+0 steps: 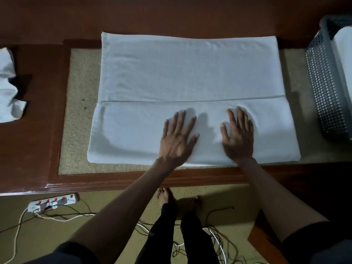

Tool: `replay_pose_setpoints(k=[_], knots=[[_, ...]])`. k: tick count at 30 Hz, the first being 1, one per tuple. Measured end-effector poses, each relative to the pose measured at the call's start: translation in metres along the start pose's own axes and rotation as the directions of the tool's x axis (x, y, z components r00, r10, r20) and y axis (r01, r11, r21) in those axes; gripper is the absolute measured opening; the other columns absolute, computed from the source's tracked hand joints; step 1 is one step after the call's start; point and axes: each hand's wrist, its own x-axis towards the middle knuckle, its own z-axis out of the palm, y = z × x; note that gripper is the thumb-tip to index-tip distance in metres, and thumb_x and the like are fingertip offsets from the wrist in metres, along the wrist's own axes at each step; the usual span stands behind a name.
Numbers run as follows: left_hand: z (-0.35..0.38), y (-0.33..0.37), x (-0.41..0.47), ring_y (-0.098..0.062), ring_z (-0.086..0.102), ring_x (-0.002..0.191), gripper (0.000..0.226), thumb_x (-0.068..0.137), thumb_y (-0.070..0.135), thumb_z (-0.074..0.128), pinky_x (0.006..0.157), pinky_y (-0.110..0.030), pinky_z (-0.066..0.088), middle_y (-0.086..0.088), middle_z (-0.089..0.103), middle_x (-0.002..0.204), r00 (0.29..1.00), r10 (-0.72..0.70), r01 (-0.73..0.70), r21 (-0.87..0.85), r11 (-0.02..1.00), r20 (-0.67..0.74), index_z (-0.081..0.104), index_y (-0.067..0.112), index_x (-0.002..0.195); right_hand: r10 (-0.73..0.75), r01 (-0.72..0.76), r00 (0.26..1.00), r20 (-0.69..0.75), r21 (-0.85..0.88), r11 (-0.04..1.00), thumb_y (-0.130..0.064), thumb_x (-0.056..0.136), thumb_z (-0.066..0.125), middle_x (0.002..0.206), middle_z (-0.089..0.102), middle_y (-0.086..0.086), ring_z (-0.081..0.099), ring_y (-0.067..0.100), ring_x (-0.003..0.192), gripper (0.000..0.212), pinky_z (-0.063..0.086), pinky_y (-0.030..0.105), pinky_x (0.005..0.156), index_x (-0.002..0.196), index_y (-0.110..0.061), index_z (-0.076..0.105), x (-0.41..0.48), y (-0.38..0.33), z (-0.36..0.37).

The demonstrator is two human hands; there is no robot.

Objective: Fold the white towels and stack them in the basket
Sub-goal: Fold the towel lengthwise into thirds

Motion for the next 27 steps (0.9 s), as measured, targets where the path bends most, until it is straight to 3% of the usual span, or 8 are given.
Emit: replay_pose_setpoints(k=[5,14,18,21,24,27], knots=[[-0.007,-0.055,-0.028,-0.021,-0.011,0.158,0.064,0.108,0.059,0.026,0.126,-0.054,0.005,0.004,-0.009,0.172,1.0,-0.015,0.017,0.11,0.994,-0.015,-0.002,0.041,0.163,-0.059,0.059,0.997,-0.044,-0.004,0.998,-0.037,0.107,0.043,0.163,0.031,0.012,0.023,0.025,0.154,0.051,0.023,0.046,0.122,0.153,-0.017,0.043,-0.001,0.002,0.002],[-0.057,-0.156,-0.062,-0.022,-0.006,0.159,0.067,0.106,0.063,0.028,0.127,-0.054,0.006,0.002,-0.005,0.173,0.957,-0.273,0.284,0.122,0.951,-0.099,-0.003,0.045,0.162,-0.026,0.028,0.998,0.057,-0.04,0.999,-0.035,0.104,0.041,0.161,0.032,0.012,0.024,0.027,0.152,0.051,0.022,0.046,0.121,0.151,-0.017,0.042,0.006,-0.005,-0.009],[-0.064,-0.17,-0.062,-0.021,0.0,0.159,0.067,0.105,0.065,0.026,0.126,-0.053,0.009,0.001,0.002,0.173,0.938,-0.329,0.338,0.078,0.938,-0.106,0.002,0.04,0.163,-0.007,0.009,0.996,0.086,-0.025,1.0,-0.037,0.103,0.039,0.161,0.032,0.01,0.023,0.026,0.152,0.052,0.022,0.046,0.121,0.151,-0.018,0.041,0.008,-0.006,-0.009],[-0.065,-0.168,-0.053,-0.024,0.006,0.159,0.064,0.105,0.059,0.031,0.127,-0.05,0.002,-0.004,0.015,0.171,0.914,-0.376,0.382,0.016,0.924,-0.154,0.023,0.03,0.162,-0.017,0.017,1.0,0.003,-0.007,1.0,-0.034,0.104,0.043,0.151,0.045,0.011,0.04,0.03,0.141,0.042,0.035,0.045,0.112,0.141,-0.016,0.052,0.012,-0.006,-0.004],[-0.072,-0.145,-0.024,-0.033,0.029,0.151,0.05,0.102,0.042,0.044,0.124,-0.052,0.021,-0.012,0.047,0.153,0.863,-0.387,0.381,-0.085,0.921,-0.325,0.051,0.012,0.141,0.048,-0.043,0.992,-0.113,0.045,0.998,-0.029,0.103,0.048,0.121,0.061,0.011,0.056,0.035,0.109,0.024,0.046,0.044,0.087,0.114,-0.013,0.063,0.037,-0.002,-0.003],[-0.08,-0.112,0.027,-0.033,0.054,0.128,0.035,0.098,0.025,0.055,0.104,-0.046,0.047,-0.01,0.064,0.131,0.835,-0.345,0.286,-0.196,0.938,-0.429,0.06,0.01,0.129,0.05,-0.038,0.996,-0.075,0.151,0.988,-0.027,0.097,0.049,0.109,0.063,0.011,0.059,0.037,0.101,0.024,0.047,0.045,0.08,0.109,-0.009,0.061,0.081,-0.002,-0.005]])
